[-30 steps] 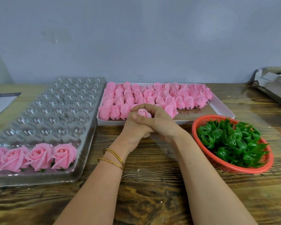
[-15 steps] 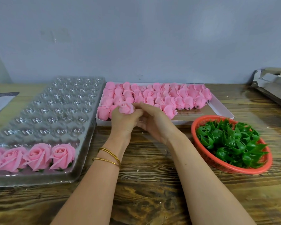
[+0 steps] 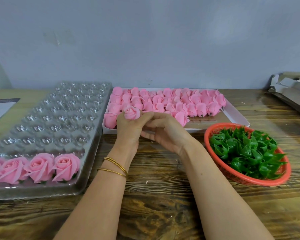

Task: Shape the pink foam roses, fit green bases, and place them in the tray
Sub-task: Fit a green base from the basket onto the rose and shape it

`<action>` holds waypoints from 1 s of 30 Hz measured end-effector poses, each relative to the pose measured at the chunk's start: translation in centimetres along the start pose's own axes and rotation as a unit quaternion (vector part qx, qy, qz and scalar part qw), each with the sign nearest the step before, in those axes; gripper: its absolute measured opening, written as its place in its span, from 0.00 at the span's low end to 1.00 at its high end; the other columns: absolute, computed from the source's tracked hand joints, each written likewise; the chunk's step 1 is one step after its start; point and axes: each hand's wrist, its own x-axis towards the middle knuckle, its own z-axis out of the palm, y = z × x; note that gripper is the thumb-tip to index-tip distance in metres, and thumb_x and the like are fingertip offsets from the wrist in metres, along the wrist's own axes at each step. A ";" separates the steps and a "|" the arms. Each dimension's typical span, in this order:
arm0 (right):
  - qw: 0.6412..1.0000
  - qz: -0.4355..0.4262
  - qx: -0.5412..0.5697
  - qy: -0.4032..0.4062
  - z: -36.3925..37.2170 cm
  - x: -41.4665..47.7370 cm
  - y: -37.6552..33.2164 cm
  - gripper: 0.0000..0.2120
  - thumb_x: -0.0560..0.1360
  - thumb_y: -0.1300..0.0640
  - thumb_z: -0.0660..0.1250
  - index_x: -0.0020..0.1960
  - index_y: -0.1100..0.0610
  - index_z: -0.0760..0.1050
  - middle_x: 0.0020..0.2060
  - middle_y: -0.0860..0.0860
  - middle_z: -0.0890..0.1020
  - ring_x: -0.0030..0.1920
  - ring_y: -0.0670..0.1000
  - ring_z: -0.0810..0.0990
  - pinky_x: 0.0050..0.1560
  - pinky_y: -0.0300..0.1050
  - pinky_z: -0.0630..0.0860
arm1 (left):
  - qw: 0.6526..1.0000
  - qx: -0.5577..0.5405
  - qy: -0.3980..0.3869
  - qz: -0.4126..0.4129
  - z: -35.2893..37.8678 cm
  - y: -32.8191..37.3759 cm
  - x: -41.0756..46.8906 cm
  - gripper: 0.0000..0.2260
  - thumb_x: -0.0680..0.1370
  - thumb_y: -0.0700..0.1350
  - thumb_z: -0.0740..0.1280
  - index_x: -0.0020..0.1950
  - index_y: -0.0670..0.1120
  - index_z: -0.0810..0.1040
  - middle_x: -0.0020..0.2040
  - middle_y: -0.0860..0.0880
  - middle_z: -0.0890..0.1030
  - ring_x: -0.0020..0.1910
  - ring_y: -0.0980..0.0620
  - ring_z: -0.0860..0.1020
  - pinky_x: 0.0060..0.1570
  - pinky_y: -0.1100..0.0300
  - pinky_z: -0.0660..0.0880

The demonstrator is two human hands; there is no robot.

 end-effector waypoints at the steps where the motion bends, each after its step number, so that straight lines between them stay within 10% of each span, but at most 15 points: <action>1: 1.000 0.002 0.001 -0.003 0.1 0.0 0.1 0.16 0.76 0.74 0.56 0.62 0.69 0.74 0.57 0.62 0.79 0.59 0.56 0.78 0.65 0.52 0.75 | 1.000 -0.004 -0.004 -0.001 0.0 0.0 0.0 0.12 0.65 0.39 0.73 0.24 0.51 0.75 0.26 0.52 0.73 0.30 0.55 0.74 0.33 0.61 0.75; 19: 0.998 0.002 0.053 -0.043 -0.5 -0.2 0.5 0.13 0.78 0.76 0.55 0.58 0.68 0.73 0.53 0.59 0.80 0.53 0.52 0.82 0.52 0.43 0.81 | 0.996 0.032 -0.085 -0.004 -0.3 -0.3 0.0 0.12 0.65 0.40 0.73 0.26 0.53 0.75 0.27 0.56 0.75 0.32 0.58 0.77 0.35 0.61 0.75; 30: 0.998 -0.039 0.012 -0.052 -0.7 -0.1 0.5 0.17 0.77 0.78 0.54 0.59 0.66 0.74 0.55 0.56 0.81 0.56 0.51 0.81 0.59 0.44 0.79 | 0.997 0.048 -0.057 0.024 -0.1 -0.2 0.2 0.16 0.63 0.39 0.75 0.48 0.52 0.80 0.43 0.56 0.83 0.44 0.56 0.82 0.39 0.63 0.78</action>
